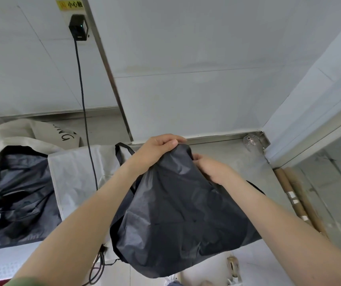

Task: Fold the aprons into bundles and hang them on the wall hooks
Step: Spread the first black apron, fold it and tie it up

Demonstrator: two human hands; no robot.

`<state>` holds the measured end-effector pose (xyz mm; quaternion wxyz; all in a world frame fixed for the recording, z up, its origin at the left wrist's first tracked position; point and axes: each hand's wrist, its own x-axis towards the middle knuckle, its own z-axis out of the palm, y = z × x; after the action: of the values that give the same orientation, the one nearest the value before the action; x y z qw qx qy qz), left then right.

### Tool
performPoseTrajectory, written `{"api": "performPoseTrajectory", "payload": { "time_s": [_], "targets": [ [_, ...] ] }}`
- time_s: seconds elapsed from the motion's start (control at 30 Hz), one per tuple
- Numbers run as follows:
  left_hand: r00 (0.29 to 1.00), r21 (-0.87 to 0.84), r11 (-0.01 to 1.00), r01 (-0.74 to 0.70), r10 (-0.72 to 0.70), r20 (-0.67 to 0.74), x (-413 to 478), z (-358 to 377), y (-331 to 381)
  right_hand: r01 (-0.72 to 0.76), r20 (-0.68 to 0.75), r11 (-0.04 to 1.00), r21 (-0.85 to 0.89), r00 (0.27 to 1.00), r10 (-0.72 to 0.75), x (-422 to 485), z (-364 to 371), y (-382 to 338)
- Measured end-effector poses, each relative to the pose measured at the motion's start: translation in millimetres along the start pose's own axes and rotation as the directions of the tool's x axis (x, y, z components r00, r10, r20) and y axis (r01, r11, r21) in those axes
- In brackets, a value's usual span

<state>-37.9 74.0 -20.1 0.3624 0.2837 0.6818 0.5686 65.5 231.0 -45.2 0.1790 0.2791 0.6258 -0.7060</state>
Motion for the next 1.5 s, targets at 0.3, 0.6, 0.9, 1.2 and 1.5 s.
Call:
{"api": "performPoseTrajectory", "payload": {
  "time_s": [0.3, 0.6, 0.9, 1.2, 1.5],
  "targets": [
    [0.961, 0.543, 0.807, 0.232, -0.104, -0.255, -0.5, -17.8, -12.5, 0.432, -0.133, 0.629, -0.646, 0.748, -0.650, -16.9, -15.2, -28.8],
    [0.879, 0.565, 0.730, 0.384, -0.101, -0.466, -8.2, -37.1, -49.7, -0.015, -0.491, 0.825, -0.565, 0.809, -0.322, 12.4, -55.3, 42.0],
    [0.794, 0.413, 0.738, 0.533, -0.268, -0.546, 1.9, -38.2, -83.3, -0.089, -0.097, 0.347, -0.934, 0.995, -0.006, 37.9, -34.5, 136.4],
    [0.758, 0.474, 0.613, 0.631, -0.361, -0.543, -3.8, -70.2, -120.8, -0.216, -0.214, 0.255, -0.943, 0.976, 0.037, 61.3, -88.9, 123.8],
    [0.758, 0.587, 0.482, 0.650, -0.461, -0.461, -19.2, -75.2, -149.2, -0.190, -0.328, 0.376, -0.907, 0.878, -0.349, 67.6, -42.8, 93.4]
  ]
}}
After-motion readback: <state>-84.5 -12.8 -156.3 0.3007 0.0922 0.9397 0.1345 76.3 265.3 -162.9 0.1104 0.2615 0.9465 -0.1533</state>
